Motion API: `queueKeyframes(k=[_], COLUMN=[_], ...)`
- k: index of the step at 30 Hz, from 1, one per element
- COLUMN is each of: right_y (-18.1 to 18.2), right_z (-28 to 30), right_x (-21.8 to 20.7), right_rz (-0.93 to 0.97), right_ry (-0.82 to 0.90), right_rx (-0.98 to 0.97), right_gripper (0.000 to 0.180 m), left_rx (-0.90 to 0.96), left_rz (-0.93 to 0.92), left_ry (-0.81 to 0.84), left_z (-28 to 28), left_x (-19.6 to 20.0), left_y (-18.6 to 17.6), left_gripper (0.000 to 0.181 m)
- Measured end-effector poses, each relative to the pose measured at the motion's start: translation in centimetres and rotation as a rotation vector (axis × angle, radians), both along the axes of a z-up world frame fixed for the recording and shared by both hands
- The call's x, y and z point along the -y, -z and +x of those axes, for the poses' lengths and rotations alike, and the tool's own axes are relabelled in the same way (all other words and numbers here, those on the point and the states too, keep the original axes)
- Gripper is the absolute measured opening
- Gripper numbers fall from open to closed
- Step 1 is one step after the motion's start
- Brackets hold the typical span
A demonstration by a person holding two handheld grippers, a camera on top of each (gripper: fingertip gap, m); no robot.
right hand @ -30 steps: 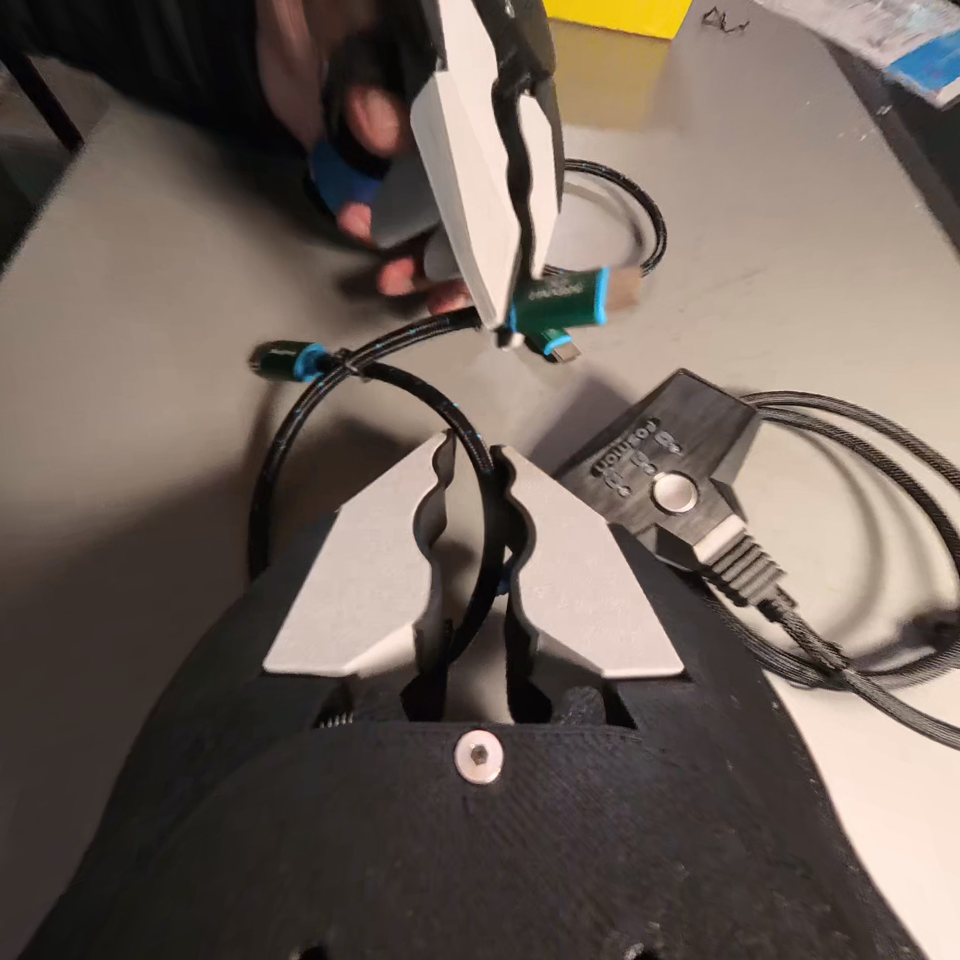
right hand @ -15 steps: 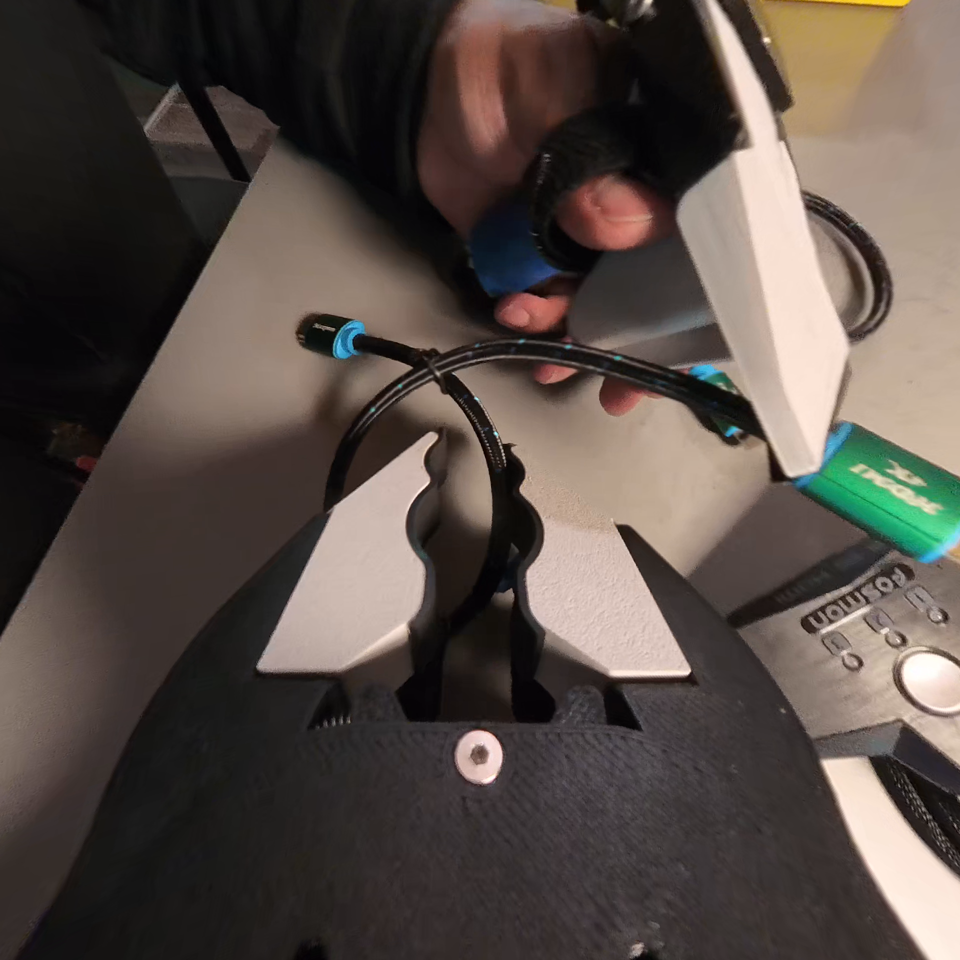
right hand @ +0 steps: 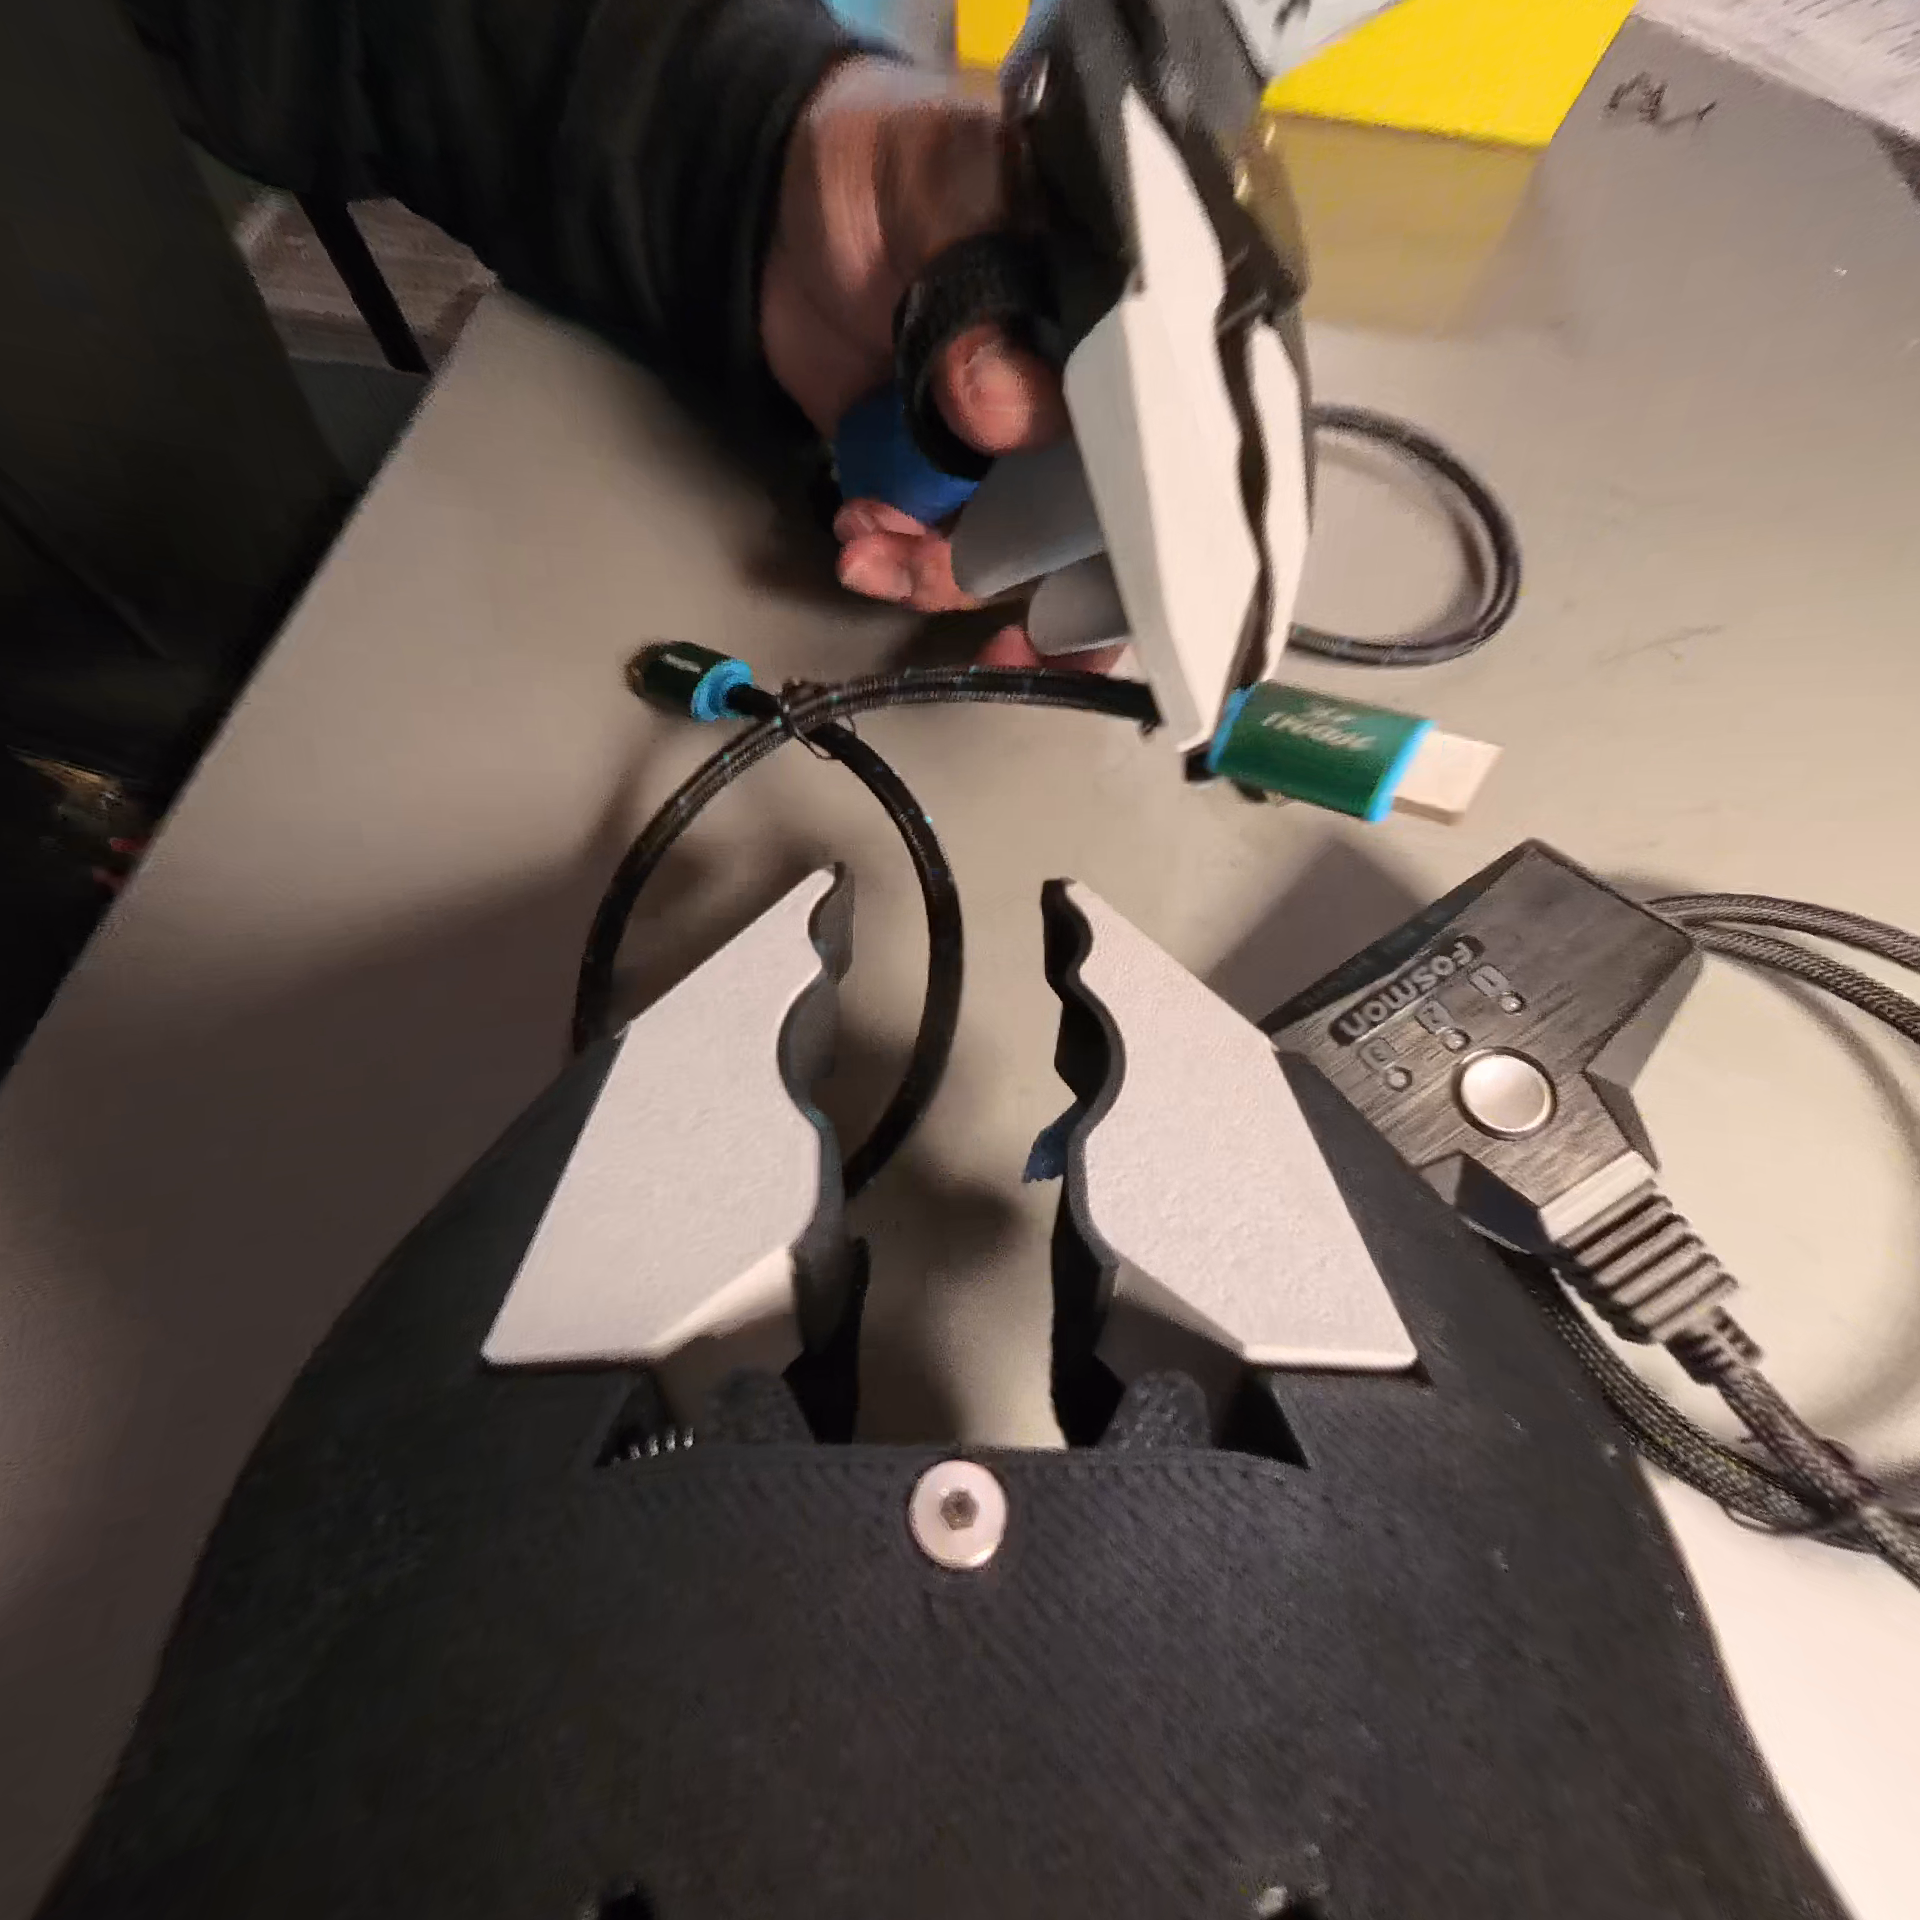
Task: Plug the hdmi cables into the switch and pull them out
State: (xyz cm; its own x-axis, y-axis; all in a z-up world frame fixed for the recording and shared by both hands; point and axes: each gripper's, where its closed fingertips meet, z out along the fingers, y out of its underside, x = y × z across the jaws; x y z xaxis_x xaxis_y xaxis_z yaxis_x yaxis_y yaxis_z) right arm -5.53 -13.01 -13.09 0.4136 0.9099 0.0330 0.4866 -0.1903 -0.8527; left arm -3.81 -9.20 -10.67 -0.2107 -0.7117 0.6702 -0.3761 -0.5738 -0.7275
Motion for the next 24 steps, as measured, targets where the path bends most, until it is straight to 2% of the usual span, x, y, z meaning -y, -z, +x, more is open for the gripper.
queueKeyframes(k=[3,5,7,11,14,16,20,24], right_y=[-2.1,-2.4,-2.2,-2.1,-1.7,-1.3,-0.8,0.2], right_z=[1.2,1.8,1.9,1.2,0.5,-0.1,-1.1,-2.2], right_x=[-1.4,-2.6,-3.1,-3.0,-1.7,-0.3,1.4,2.6], right_rz=[0.063,0.145,0.218,0.205,0.117,0.050,0.043,0.032], right_ry=[0.067,0.123,0.135,0.117,0.044,-0.032,-0.126,-0.185], right_rx=[-0.095,-0.077,-0.040,-0.078,-0.123,-0.143,-0.123,-0.056], right_gripper=[0.038,0.041,0.053,0.070,0.069,0.061,0.052,0.044], left_rx=[-0.017,-0.031,-0.043,-0.058,-0.078,-0.105,-0.147,-0.162], left_rz=[0.006,0.015,0.020,0.043,0.056,0.064,0.113,0.152], left_ry=[0.042,0.081,0.121,0.193,0.286,0.365,0.503,0.561], left_z=[-0.1,-0.2,-0.3,-0.6,-1.3,-2.0,-3.6,-4.2], left_x=[0.7,1.4,2.0,3.3,4.7,5.7,7.3,8.2], left_y=[0.3,0.5,0.7,1.0,1.4,1.9,2.7,3.2], left_gripper=[0.010,0.011,0.011,0.010,0.010,0.010,0.011,0.011])
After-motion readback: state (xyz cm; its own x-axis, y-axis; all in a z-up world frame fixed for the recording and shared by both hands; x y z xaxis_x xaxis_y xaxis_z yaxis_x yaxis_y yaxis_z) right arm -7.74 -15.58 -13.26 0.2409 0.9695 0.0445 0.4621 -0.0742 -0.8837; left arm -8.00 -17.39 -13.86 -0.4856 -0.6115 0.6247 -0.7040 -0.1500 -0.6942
